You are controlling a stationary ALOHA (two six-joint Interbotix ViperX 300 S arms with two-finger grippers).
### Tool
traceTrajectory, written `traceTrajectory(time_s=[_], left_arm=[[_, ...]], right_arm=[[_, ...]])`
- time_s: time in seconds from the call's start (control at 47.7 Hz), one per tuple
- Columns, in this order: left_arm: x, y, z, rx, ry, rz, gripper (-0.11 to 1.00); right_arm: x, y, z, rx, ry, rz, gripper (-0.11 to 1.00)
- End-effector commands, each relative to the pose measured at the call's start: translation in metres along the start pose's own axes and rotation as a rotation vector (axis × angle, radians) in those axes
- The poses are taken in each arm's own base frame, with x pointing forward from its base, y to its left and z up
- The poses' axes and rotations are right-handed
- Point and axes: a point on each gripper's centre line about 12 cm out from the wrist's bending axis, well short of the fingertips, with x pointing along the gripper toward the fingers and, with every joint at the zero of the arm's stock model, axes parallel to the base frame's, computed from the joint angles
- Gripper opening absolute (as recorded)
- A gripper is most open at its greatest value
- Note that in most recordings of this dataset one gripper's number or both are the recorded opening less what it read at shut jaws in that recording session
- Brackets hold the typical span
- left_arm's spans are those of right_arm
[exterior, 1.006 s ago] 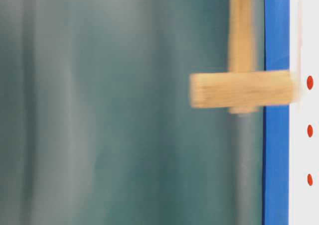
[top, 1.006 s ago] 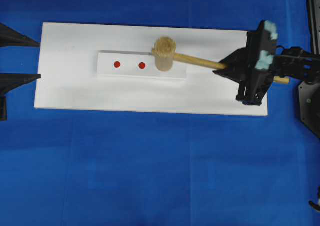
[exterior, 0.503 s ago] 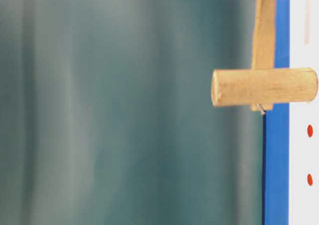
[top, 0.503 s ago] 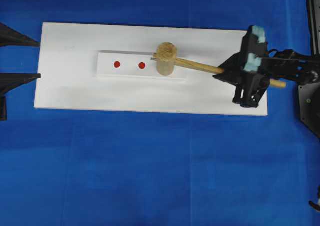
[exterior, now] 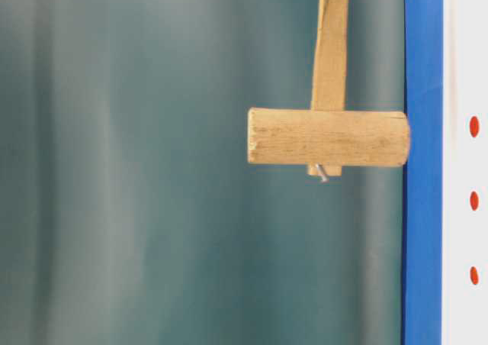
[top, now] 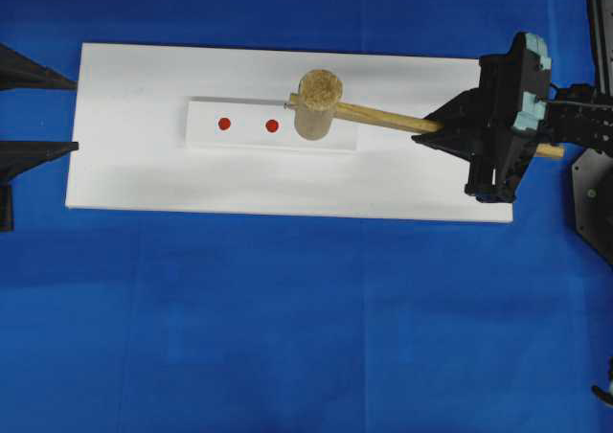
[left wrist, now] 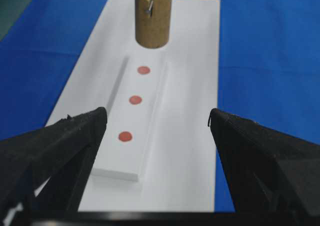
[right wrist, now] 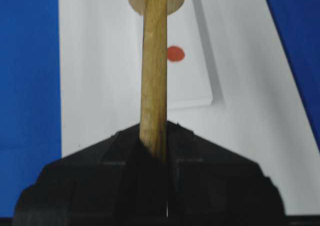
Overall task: Hit the mark with a hammer.
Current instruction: 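Bring the mallet back left and grasp its head with the left gripper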
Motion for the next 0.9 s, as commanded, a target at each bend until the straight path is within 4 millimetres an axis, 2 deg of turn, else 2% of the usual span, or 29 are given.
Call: traceTrajectory(time_s=[0.0,0.252,0.65,0.881], left_arm=[[0.002,0.0,0.004,-0.002,-0.006,0.002,0.81],[0.002,0.0,0.004,-0.002,-0.006,0.002,0.81],[0.002,0.0,0.003,-0.008,-0.015,0.002,0.82],[0.002,0.0,0.001,-0.01,-0.011,0.002,0.82]], right_arm=[[0.001,0.003,0.015,-0.005,-0.037,0.004,0.02],[0.016,0.01,0.029,-0.024,-0.037,0.013,0.02],[0.071,0.027,0.066,-0.067,-0.026,0.032,0.02],[0.091,0.033,0.081,-0.074,-0.038,0.037,0.02]])
